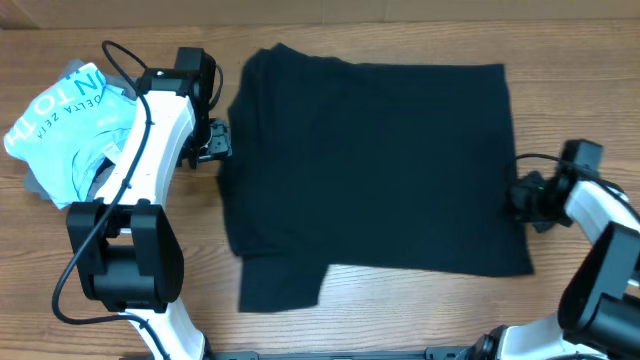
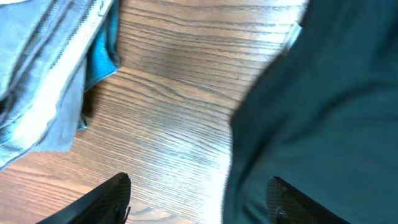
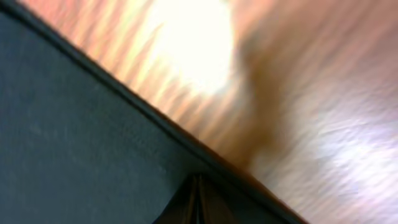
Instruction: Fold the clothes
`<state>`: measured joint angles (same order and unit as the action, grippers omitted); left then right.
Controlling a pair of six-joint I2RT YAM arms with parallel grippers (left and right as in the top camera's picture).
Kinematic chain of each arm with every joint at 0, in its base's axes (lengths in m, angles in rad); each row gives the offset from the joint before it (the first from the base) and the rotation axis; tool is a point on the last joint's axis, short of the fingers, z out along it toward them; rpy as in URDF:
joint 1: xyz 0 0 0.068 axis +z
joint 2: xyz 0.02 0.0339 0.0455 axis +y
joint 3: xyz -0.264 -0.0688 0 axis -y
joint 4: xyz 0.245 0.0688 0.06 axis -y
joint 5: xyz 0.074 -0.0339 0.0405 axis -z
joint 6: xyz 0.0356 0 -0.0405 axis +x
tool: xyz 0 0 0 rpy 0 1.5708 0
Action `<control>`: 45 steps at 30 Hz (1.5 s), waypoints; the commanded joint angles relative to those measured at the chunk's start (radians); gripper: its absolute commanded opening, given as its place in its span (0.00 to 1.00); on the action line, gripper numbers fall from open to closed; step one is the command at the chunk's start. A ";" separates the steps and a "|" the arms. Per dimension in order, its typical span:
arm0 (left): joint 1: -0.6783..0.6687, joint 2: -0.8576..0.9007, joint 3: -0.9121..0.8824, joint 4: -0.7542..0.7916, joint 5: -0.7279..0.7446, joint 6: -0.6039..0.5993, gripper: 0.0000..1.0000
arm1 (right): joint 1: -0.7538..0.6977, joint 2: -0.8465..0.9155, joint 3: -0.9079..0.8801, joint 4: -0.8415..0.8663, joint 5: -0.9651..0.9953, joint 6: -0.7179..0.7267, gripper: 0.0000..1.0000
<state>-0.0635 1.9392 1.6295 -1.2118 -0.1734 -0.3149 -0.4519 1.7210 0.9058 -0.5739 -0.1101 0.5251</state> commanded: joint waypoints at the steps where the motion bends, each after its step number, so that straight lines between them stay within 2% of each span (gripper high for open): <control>1: 0.004 -0.010 0.011 0.014 0.079 0.063 0.72 | -0.069 0.006 0.027 -0.011 -0.032 -0.042 0.08; 5: 0.001 -0.003 0.007 0.064 0.152 0.116 0.71 | -0.095 -0.031 0.115 -0.077 -0.179 -0.098 0.11; 7: -0.002 0.010 0.006 0.103 0.184 0.119 0.65 | -0.099 -0.067 0.171 -0.129 -0.216 -0.114 0.12; 9: -0.004 0.034 -0.005 0.158 0.255 0.160 0.50 | -0.098 -0.108 0.229 -0.192 -0.241 -0.115 0.14; 10: -0.005 0.045 -0.012 0.180 0.295 0.174 0.39 | -0.097 -0.127 0.251 -0.216 -0.260 -0.121 0.15; 12: -0.005 0.076 -0.032 0.209 0.350 0.184 0.25 | -0.089 -0.162 0.282 -0.254 -0.308 -0.156 0.17; 19: -0.012 0.227 -0.057 0.206 0.430 0.215 0.05 | -0.058 -0.206 0.288 -0.314 -0.325 -0.168 0.18; 24: -0.010 0.298 -0.057 0.192 0.351 0.182 0.04 | -0.036 -0.206 0.288 -0.319 -0.325 -0.189 0.19; 30: 0.011 0.301 -0.055 0.135 0.090 0.050 0.04 | -0.024 -0.206 0.285 -0.322 -0.293 -0.189 0.19; 38: 0.026 0.225 -0.050 0.091 -0.020 -0.026 0.05 | 0.048 -0.194 0.254 -0.283 -0.221 -0.189 0.23; 42: 0.026 0.148 -0.029 0.106 -0.019 -0.026 0.16 | 0.086 -0.157 0.218 -0.239 -0.187 -0.187 0.24; 45: 0.026 0.091 -0.005 0.116 -0.019 -0.025 0.37 | 0.094 -0.115 0.192 -0.216 -0.151 -0.172 0.24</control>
<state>-0.0429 2.1281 1.5948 -1.1034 -0.1490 -0.3180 -0.3637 1.5650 1.1290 -0.7998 -0.3153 0.3405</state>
